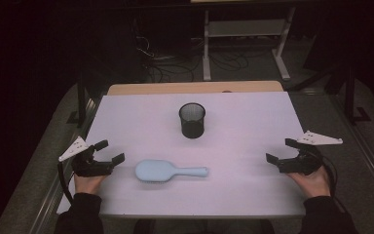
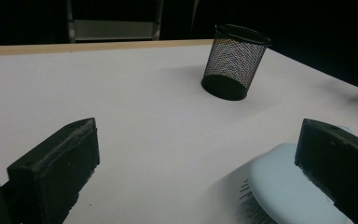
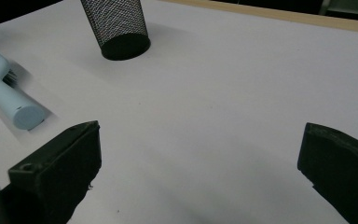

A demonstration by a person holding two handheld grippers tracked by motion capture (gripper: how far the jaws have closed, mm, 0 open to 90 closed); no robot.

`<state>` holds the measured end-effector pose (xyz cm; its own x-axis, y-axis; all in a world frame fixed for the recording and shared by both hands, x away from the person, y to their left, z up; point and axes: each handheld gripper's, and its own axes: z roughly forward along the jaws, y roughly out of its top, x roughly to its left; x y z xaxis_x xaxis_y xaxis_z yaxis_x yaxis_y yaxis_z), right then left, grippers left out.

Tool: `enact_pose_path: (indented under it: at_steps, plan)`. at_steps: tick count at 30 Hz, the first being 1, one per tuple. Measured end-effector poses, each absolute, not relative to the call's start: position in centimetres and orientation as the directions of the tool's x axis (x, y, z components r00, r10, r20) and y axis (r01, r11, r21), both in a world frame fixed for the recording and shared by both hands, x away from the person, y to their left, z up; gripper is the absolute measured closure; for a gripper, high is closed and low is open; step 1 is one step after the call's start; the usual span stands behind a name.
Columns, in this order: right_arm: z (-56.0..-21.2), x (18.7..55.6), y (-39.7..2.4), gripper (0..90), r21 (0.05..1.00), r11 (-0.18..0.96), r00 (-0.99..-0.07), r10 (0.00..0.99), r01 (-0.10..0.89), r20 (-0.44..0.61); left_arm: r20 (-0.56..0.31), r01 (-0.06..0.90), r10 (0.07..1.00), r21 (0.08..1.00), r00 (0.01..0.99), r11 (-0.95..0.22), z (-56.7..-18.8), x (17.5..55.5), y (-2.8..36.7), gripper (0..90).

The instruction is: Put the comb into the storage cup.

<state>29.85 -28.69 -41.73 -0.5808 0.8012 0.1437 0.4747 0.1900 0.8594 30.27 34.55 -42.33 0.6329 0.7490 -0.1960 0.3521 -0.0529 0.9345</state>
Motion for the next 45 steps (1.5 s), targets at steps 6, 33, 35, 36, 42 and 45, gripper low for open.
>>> enact_pose_path:
  at_steps: [6,33,35,36,42,45]
  plan:
    - [-41.7,29.8,-28.5,0.0,0.856,0.197,-0.587,0.797,0.477,0.144,-0.202,0.350,0.750,0.936,0.630,-0.043,-42.3,30.2,34.6,0.0]
    - [-40.7,30.8,-27.7,0.0,0.836,0.254,-0.614,0.780,0.487,0.120,-0.201,0.368,0.761,0.928,0.617,-0.053,-42.6,29.8,34.6,0.0]
    - [-40.5,31.0,-27.6,0.0,0.837,0.262,-0.616,0.780,0.481,0.110,-0.203,0.367,0.762,0.929,0.615,-0.049,-42.6,29.8,34.6,0.0]
    - [-40.4,31.0,-27.4,0.0,0.836,0.270,-0.619,0.778,0.478,0.103,-0.203,0.366,0.762,0.929,0.615,-0.048,-42.6,29.8,34.6,0.0]
    - [-39.9,31.5,-26.9,0.0,0.826,0.300,-0.643,0.760,0.477,0.095,-0.189,0.362,0.768,0.930,0.611,-0.059,-42.6,29.7,34.6,0.0]
    - [-39.7,31.7,-26.6,0.0,0.822,0.311,-0.651,0.754,0.476,0.092,-0.180,0.356,0.774,0.932,0.607,-0.062,-42.6,29.7,34.6,0.0]
